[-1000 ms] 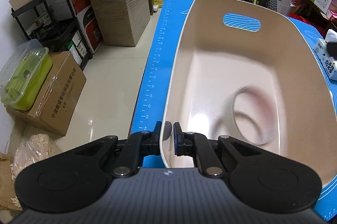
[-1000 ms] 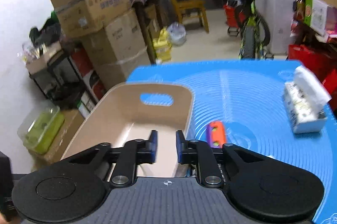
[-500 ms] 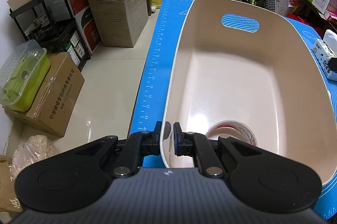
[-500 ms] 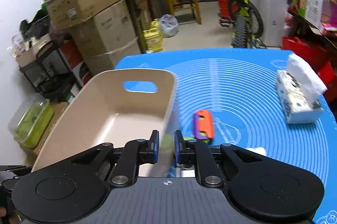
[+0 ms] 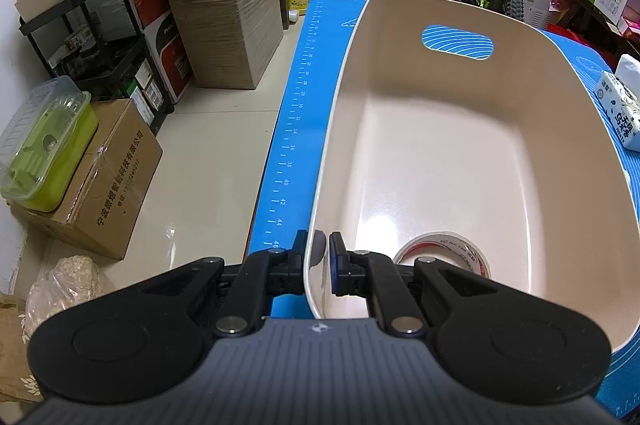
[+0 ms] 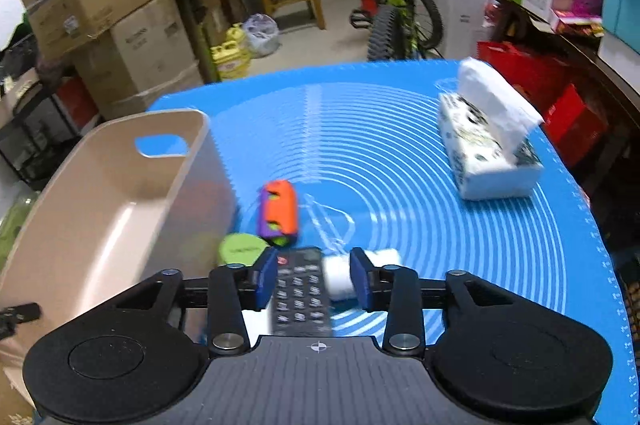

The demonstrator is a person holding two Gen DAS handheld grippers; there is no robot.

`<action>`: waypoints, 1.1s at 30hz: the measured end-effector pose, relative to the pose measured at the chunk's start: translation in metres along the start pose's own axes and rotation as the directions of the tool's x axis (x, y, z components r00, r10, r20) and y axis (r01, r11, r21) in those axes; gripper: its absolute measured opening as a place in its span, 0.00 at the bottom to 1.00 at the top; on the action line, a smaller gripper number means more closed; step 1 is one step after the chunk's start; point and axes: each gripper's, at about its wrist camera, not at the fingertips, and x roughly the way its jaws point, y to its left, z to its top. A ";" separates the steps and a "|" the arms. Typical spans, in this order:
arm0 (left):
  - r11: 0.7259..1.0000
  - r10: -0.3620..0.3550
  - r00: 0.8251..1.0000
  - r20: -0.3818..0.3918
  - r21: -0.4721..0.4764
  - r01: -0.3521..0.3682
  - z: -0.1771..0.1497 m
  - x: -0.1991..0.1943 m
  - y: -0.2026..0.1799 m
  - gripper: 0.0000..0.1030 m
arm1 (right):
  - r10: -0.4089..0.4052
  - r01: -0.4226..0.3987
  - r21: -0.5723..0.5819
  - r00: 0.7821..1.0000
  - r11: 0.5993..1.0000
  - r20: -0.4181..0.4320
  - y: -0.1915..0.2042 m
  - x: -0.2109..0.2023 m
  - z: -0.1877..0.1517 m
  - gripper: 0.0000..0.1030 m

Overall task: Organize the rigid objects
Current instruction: 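Lift the tape roll with the right gripper and drop it into the basket, then move the right gripper to the white pill bottle and grasp it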

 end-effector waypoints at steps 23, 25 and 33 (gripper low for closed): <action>1.000 0.016 1.000 -0.002 0.026 -0.016 0.001 0.000 -0.004 0.12 | -0.012 0.010 -0.043 1.000 0.999 -0.029 -0.034 0.069 -0.011 0.73; 1.000 0.016 1.000 -0.002 0.026 -0.016 0.001 0.000 -0.005 0.12 | 0.002 -0.003 -0.042 1.000 0.999 -0.030 -0.033 0.072 -0.011 0.73; 0.999 0.016 1.000 -0.003 0.031 -0.016 0.001 0.001 -0.004 0.12 | 0.021 -0.021 -0.008 1.000 1.000 -0.008 -0.035 0.089 -0.006 0.77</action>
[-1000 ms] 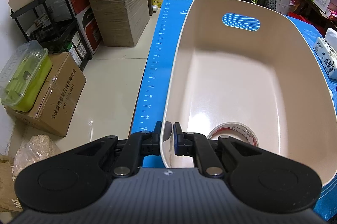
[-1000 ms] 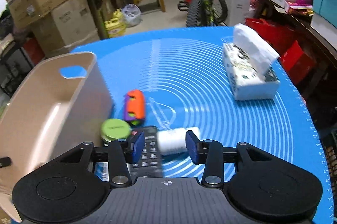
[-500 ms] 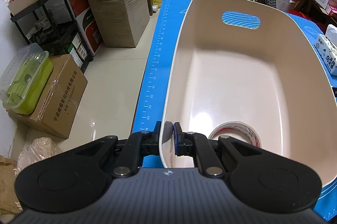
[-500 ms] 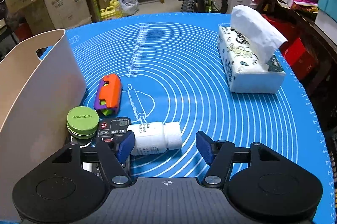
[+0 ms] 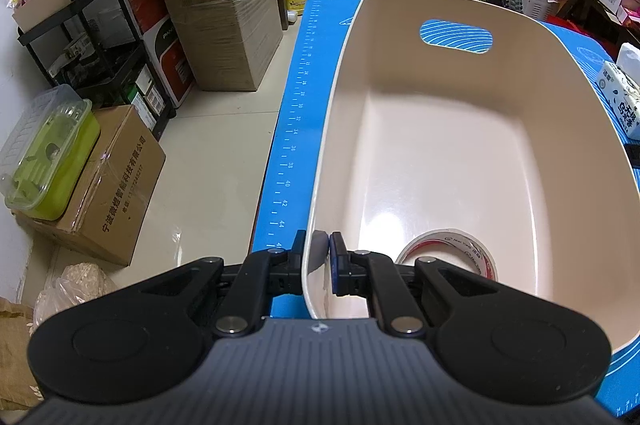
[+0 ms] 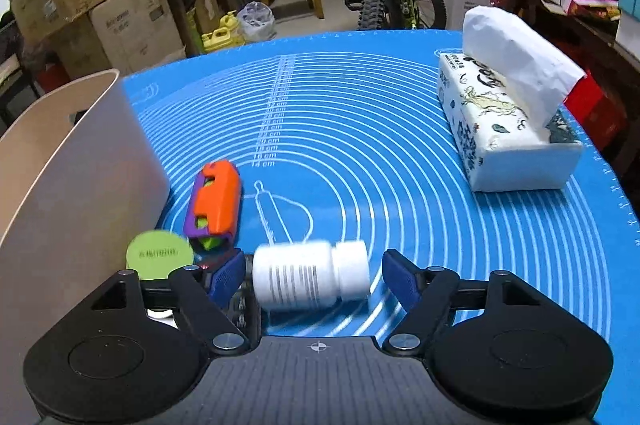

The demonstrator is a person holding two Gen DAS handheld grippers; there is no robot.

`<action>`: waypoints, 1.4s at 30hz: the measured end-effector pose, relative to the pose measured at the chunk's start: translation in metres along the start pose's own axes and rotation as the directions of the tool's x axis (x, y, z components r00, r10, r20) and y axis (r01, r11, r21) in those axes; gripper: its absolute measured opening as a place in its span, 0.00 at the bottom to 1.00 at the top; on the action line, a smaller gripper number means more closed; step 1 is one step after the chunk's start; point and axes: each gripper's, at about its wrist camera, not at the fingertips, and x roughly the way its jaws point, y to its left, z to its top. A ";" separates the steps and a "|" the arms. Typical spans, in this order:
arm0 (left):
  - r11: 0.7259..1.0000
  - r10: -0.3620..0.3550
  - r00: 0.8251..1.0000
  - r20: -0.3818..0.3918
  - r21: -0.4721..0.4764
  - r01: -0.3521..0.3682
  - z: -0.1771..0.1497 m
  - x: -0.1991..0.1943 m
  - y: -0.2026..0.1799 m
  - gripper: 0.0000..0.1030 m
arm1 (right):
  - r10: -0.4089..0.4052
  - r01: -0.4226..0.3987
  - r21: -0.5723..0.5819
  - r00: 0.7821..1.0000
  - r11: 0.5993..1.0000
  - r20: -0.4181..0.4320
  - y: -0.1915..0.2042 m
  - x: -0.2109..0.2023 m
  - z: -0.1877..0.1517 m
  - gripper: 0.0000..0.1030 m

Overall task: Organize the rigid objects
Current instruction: 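Move the right gripper to the white pill bottle and grasp it, then carry the pill bottle over the basket and open the right gripper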

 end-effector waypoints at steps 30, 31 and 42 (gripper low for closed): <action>1.000 -0.007 1.000 -0.002 -0.003 0.007 -0.002 0.000 0.000 0.12 | 0.006 0.000 -0.043 0.990 0.999 0.140 0.035 -0.048 0.007 0.62; 1.000 -0.007 1.000 -0.002 -0.003 0.007 -0.002 0.000 0.000 0.12 | 0.021 -0.014 -0.049 0.987 0.999 0.157 0.040 -0.054 0.008 0.62; 1.000 0.002 1.000 -0.004 0.000 -0.002 -0.001 0.001 0.000 0.12 | 0.190 -0.146 -0.178 0.946 0.973 0.263 0.104 -0.110 0.018 0.62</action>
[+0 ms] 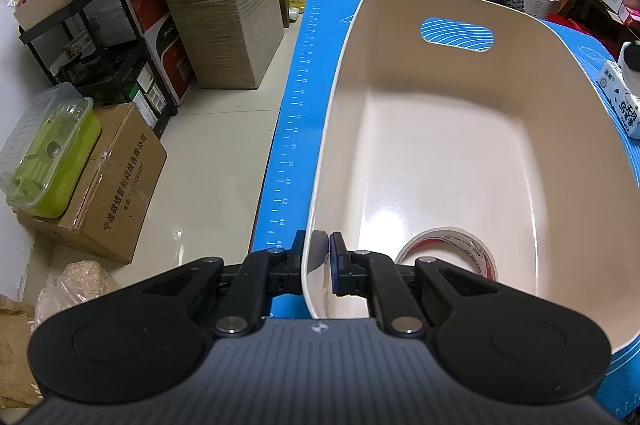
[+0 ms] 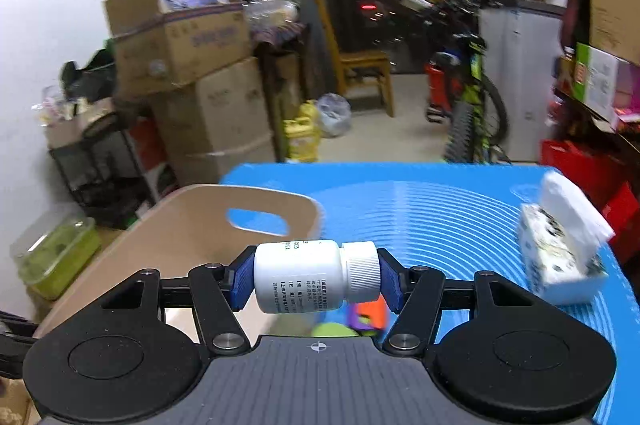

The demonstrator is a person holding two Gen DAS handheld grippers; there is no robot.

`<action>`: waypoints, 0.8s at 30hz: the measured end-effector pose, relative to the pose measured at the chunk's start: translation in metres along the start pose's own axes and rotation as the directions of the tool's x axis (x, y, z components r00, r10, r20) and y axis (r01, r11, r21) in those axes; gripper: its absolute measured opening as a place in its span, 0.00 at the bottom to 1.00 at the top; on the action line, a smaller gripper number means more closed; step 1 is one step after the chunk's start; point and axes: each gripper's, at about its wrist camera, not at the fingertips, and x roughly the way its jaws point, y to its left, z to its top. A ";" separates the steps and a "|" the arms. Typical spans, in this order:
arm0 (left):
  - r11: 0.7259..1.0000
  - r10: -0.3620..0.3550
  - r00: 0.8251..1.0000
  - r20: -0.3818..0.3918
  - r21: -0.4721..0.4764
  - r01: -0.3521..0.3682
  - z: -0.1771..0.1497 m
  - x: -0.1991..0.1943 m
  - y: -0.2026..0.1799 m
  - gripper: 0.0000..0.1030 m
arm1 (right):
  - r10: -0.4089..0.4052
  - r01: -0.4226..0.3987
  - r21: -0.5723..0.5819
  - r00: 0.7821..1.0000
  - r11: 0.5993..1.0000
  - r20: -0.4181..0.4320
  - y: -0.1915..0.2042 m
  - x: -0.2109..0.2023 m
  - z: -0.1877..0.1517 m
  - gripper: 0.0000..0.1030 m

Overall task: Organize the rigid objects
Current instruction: 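Carry the pill bottle over the basket and open the right gripper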

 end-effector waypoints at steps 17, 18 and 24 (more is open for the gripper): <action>1.000 0.003 1.000 0.002 0.004 -0.003 -0.001 -0.002 -0.002 0.12 | 0.174 -0.225 -0.238 0.961 0.945 -0.214 0.105 0.029 -0.025 0.62; 1.000 0.002 1.000 0.003 0.003 -0.002 -0.001 -0.002 -0.002 0.12 | 0.173 -0.231 -0.246 0.957 0.941 -0.234 0.109 0.033 -0.028 0.62; 1.000 -0.003 1.000 0.002 0.003 0.002 -0.002 -0.003 0.000 0.12 | 0.126 -0.241 -0.288 0.922 0.927 -0.365 0.121 0.050 -0.046 0.63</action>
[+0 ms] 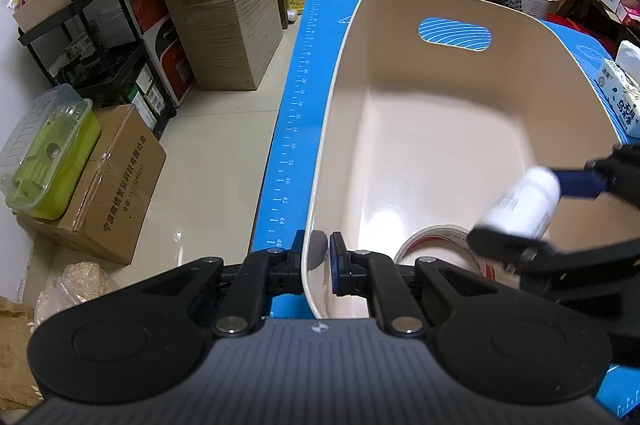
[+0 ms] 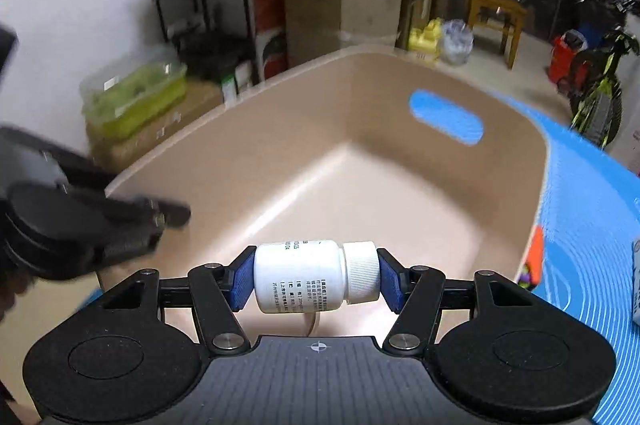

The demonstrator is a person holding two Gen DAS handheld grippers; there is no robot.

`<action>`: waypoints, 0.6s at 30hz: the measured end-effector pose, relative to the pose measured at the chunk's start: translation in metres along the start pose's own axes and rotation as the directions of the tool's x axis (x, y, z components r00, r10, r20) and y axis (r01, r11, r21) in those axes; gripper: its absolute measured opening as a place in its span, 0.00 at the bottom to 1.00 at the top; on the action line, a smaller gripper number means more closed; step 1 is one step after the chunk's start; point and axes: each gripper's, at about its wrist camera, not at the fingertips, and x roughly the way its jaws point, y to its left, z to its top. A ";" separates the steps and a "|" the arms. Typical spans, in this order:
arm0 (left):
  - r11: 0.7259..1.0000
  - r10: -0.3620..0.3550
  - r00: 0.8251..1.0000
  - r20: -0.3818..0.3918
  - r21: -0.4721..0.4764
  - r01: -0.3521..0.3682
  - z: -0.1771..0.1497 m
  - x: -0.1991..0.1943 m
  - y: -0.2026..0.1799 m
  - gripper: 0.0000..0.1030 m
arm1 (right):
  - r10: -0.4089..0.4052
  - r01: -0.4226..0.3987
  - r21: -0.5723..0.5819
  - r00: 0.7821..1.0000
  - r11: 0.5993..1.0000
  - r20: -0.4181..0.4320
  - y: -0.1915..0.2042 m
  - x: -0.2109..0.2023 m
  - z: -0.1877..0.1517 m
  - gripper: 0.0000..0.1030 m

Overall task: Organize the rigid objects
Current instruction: 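Carry the pill bottle over the basket and open the right gripper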

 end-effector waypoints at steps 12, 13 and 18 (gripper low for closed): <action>1.000 -0.005 1.000 0.001 -0.001 0.005 0.000 0.000 -0.001 0.12 | -0.004 0.002 -0.037 0.998 0.999 -0.059 0.005 0.003 -0.003 0.70; 1.000 -0.005 1.000 0.000 -0.001 0.005 0.000 0.000 -0.002 0.12 | -0.004 0.002 -0.040 0.999 0.999 -0.049 0.004 -0.001 -0.003 0.71; 1.000 -0.002 1.000 -0.001 0.001 0.002 0.000 0.000 -0.002 0.12 | -0.023 0.023 -0.008 0.999 1.000 0.043 -0.011 -0.026 0.004 0.78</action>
